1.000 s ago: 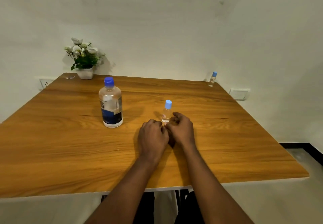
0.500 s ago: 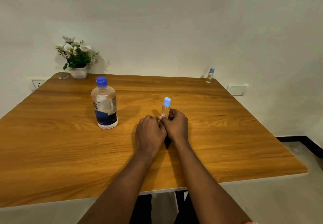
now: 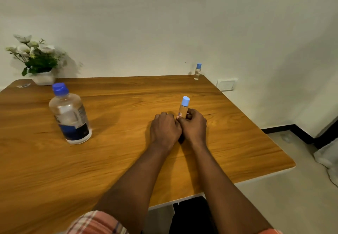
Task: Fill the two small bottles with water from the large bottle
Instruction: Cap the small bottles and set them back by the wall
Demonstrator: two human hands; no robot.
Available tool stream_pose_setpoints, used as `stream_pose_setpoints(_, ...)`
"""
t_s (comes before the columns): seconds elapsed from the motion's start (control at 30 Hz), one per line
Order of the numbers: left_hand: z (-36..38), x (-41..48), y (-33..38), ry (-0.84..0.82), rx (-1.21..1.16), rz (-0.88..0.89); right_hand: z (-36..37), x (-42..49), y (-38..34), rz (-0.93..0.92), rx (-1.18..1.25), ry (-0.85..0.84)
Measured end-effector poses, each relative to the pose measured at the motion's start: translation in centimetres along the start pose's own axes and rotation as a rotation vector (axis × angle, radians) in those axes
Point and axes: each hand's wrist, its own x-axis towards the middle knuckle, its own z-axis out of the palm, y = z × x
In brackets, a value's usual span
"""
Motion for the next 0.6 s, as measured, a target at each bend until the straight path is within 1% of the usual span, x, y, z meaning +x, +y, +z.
stream_pose_setpoints(0.33,3.6,6.4,0.0,-0.01,0.133,0.058,-0.1,7.2,2.7,0.002,-0.026,0.068)
stream_pose_setpoints(0.6,8.1,14.7,2.1,-0.017,0.024,0.06,2.2,16.3,4.6,0.061,-0.099,0.102)
